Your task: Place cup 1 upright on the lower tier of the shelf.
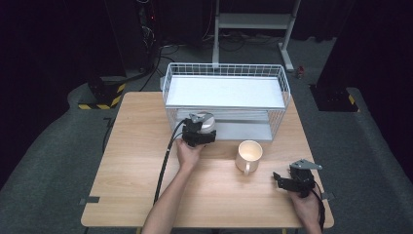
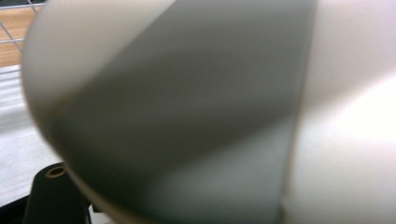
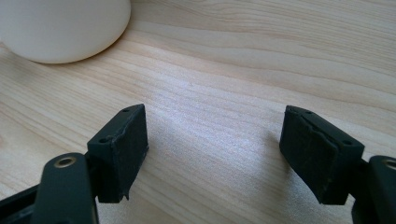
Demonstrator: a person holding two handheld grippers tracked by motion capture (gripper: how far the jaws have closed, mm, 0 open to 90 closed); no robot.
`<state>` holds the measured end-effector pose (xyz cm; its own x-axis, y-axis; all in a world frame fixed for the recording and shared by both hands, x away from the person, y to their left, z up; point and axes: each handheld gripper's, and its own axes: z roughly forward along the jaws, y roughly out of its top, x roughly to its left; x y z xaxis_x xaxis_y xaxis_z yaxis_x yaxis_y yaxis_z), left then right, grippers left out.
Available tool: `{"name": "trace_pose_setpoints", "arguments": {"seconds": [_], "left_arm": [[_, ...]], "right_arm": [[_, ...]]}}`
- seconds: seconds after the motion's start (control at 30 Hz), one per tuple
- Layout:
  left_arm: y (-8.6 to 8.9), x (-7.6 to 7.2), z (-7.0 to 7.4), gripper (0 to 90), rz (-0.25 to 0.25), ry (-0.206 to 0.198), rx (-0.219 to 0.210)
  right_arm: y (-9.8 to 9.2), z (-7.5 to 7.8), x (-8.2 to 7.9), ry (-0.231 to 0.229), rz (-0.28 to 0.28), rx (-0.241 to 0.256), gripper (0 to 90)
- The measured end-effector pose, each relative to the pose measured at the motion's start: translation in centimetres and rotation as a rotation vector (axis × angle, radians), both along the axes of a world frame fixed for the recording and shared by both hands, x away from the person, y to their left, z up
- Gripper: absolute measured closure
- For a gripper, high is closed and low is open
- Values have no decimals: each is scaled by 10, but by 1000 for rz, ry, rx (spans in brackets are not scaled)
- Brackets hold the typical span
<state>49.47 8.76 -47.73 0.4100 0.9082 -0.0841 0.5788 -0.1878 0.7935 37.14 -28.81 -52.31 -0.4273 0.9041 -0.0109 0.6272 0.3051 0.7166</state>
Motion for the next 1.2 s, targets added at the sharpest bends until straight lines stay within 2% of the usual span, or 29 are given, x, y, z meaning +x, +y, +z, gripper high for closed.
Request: {"name": "trace_pose_setpoints", "arguments": {"seconds": [0.23,0.27,0.3,0.4,0.53,0.57,0.63,0.7,0.73,0.83,0.9,0.93,0.97,1.03,1.07,1.1,1.13,1.17,1.2], "left_arm": [[-3,4,-2,191,7,-1,-18],[-3,5,-2,191,16,-16,3],[-4,5,-2,191,13,-13,-8],[-6,7,-2,191,8,-26,22],[-8,10,-3,191,14,-25,26],[-8,11,-2,190,13,-30,38],[-10,12,-3,191,21,-30,21],[-9,13,-3,191,24,-40,48],[-10,14,-3,191,18,-34,33],[-10,16,-4,191,17,-43,51],[-12,17,-5,191,18,-35,35],[-11,17,-5,190,35,-52,46],[-13,18,-6,191,33,-46,19],[-13,18,-6,191,36,-48,17],[-13,19,-7,191,37,-47,25],[-11,20,-6,190,28,-57,50],[-10,21,-6,190,16,-62,52],[-11,22,-6,191,29,-68,54],[-11,23,-6,191,17,-61,59]], "right_arm": [[0,0,0,0,0,0,236],[0,0,0,1,-1,1,236],[0,0,0,0,0,0,236],[0,0,0,0,0,0,236],[0,0,0,0,0,0,236],[0,0,0,0,0,0,236],[0,0,0,0,0,0,236],[0,0,0,0,0,0,236],[0,0,0,0,0,0,236],[0,0,0,0,0,0,236],[0,0,0,0,0,0,236],[0,0,0,0,0,0,236],[0,0,0,0,0,0,236],[0,0,0,0,0,0,236],[0,0,0,0,0,0,236],[0,0,0,0,0,0,236],[0,0,0,0,0,0,236],[0,0,0,0,0,0,236],[0,0,0,0,0,0,236]]}}
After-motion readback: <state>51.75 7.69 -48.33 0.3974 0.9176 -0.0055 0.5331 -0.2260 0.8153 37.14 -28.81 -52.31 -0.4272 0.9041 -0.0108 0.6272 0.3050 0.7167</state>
